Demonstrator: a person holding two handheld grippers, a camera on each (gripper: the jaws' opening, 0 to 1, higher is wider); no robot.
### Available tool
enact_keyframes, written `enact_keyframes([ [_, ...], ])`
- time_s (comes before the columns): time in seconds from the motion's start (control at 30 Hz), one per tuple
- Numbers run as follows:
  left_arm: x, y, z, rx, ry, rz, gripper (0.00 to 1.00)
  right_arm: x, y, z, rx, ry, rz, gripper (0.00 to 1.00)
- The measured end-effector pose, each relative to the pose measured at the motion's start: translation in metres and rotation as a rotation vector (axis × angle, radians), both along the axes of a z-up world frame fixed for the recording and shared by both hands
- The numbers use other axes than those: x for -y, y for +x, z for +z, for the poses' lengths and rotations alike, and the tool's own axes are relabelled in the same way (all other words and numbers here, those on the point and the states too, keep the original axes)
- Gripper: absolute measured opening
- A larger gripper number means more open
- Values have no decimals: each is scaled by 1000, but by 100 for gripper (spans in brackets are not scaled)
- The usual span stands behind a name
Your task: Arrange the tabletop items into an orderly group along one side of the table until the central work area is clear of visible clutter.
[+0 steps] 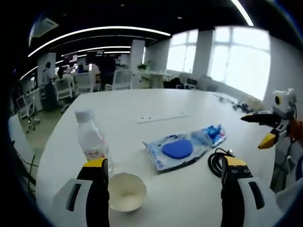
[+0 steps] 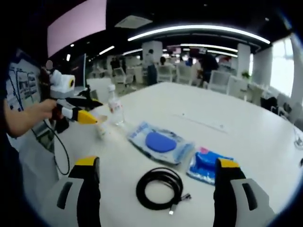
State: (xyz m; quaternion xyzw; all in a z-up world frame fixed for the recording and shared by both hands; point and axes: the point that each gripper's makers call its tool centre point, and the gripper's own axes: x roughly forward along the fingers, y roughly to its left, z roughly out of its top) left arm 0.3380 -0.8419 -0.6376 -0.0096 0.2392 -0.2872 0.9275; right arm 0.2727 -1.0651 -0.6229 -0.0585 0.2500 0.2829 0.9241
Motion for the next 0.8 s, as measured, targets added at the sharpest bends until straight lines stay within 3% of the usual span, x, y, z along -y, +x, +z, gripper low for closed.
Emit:
enact_keyframes([
  [0.23, -19, -7, -12, 19, 44, 17, 98, 5, -17, -5, -3, -11, -19, 100],
  [0.8, -52, -3, -45, 39, 51, 79, 86, 24, -44, -16, -19, -29, -53, 100],
])
